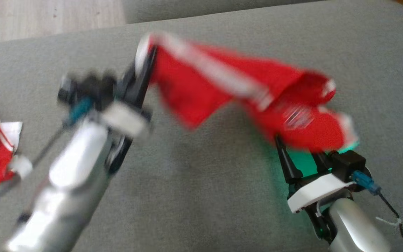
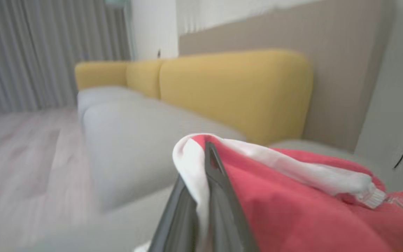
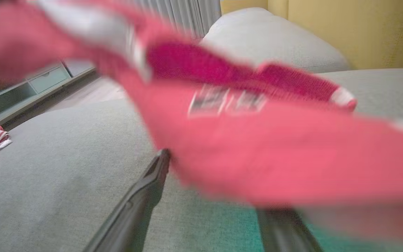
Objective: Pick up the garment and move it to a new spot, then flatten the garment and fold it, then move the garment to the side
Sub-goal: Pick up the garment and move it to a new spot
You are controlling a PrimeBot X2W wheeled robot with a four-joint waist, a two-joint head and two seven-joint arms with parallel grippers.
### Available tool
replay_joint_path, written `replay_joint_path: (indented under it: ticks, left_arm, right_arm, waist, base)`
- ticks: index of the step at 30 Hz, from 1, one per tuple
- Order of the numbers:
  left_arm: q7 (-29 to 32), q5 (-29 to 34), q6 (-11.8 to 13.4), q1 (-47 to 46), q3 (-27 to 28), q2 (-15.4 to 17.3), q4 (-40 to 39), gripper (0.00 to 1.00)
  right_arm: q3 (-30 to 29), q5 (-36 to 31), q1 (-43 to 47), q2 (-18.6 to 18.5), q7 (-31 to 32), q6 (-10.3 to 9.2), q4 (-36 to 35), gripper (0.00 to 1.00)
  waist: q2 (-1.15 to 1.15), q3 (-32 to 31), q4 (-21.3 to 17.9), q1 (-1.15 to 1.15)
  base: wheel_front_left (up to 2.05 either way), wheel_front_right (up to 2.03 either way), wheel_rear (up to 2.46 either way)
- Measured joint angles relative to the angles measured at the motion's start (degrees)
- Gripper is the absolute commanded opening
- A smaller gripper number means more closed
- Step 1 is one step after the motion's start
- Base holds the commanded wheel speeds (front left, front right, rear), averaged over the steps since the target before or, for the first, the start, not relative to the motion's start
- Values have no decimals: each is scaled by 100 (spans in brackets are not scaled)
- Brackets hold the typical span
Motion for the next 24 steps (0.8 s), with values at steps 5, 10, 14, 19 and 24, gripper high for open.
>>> replay_joint_path:
  ticks: [5, 10, 14, 19, 24]
  left_arm:
    - [-18, 125, 350, 1171, -51, 221, 920, 100]
    - [-18, 234, 851, 2136, 777, 216, 683, 100]
    - [-19, 681, 1192, 2900, 1500, 133, -4, 100]
    - [-19, 1239, 1258, 3780, 2194, -219, -721, 100]
    - [-20, 1669, 1160, 4255, 2736, -547, -1114, 100]
  right_arm:
    - [-22, -8, 1, 0, 0, 0, 13, 100]
    - [-92, -11, 15, 0, 0, 0, -25, 100]
    - [-264, -135, 138, 8, 0, 0, -203, 100]
    - [-567, -372, 417, 135, 0, 0, -467, 100]
    - [-722, -539, 642, 219, 0, 0, -570, 100]
  waist:
    - [0, -55, 100, 0]
    - [0, -160, 126, 0]
    - [0, -270, 125, 0]
    - [0, -452, 120, 0]
    - [0, -666, 118, 0]
  base:
    - [0, 0, 0]
    - [0, 0, 0]
    - [0, 0, 0]
    - [0, 0, 0]
    - [0, 0, 0]
